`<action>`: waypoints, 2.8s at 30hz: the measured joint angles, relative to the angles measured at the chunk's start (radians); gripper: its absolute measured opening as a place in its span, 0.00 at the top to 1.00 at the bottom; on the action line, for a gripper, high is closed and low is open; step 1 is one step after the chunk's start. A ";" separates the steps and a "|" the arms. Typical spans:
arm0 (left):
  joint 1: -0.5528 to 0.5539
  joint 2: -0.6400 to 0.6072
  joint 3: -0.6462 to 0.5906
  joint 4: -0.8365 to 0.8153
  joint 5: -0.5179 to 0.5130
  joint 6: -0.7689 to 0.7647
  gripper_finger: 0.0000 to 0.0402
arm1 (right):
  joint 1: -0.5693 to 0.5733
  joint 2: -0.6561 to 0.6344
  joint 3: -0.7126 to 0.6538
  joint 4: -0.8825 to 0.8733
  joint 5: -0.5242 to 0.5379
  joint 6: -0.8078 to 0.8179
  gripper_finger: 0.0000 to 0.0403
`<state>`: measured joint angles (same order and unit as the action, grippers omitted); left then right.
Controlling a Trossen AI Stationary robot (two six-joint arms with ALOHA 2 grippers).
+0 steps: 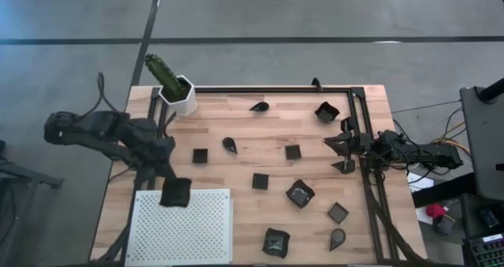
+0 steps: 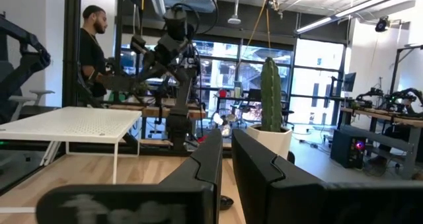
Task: Pick & Place Mini shaped plates
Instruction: Put the distorted square plate on the shelf
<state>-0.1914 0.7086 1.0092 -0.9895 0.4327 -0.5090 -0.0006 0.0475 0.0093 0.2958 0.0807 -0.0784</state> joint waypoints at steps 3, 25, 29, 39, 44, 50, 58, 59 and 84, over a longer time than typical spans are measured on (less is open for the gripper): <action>-0.080 0.009 0.000 0.000 -0.008 -0.053 1.00 | 0.000 0.000 0.000 0.000 0.000 0.000 0.92; -0.680 0.073 -0.152 0.174 -0.257 -0.497 1.00 | 0.000 0.000 0.000 -0.001 0.000 0.000 0.92; -0.749 0.074 -0.161 0.175 -0.301 -0.533 1.00 | 0.000 0.000 0.000 -0.001 0.000 0.000 0.92; -0.784 0.074 -0.164 0.149 -0.330 -0.508 1.00 | 0.000 0.000 0.000 -0.001 0.000 -0.003 0.92; -0.784 0.074 -0.165 0.118 -0.330 -0.504 1.00 | 0.000 0.000 0.000 -0.001 0.000 -0.003 0.92; -0.784 0.074 -0.165 0.118 -0.330 -0.477 1.00 | 0.000 0.000 0.000 -0.001 0.000 -0.001 0.92; -0.784 0.074 -0.165 0.117 -0.345 -0.478 1.00 | 0.000 0.000 0.000 -0.001 0.000 -0.003 0.92; -0.784 0.074 -0.165 0.117 -0.346 -0.480 1.00 | 0.000 0.000 0.000 -0.001 0.000 -0.002 0.92; -0.784 0.074 -0.164 0.123 -0.350 -0.482 1.00 | 0.000 0.000 0.000 -0.001 0.000 -0.001 0.92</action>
<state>-0.9752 0.7830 0.8455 -0.8661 0.0826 -0.9905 -0.0006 0.0475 0.0097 0.2951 0.0807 -0.0792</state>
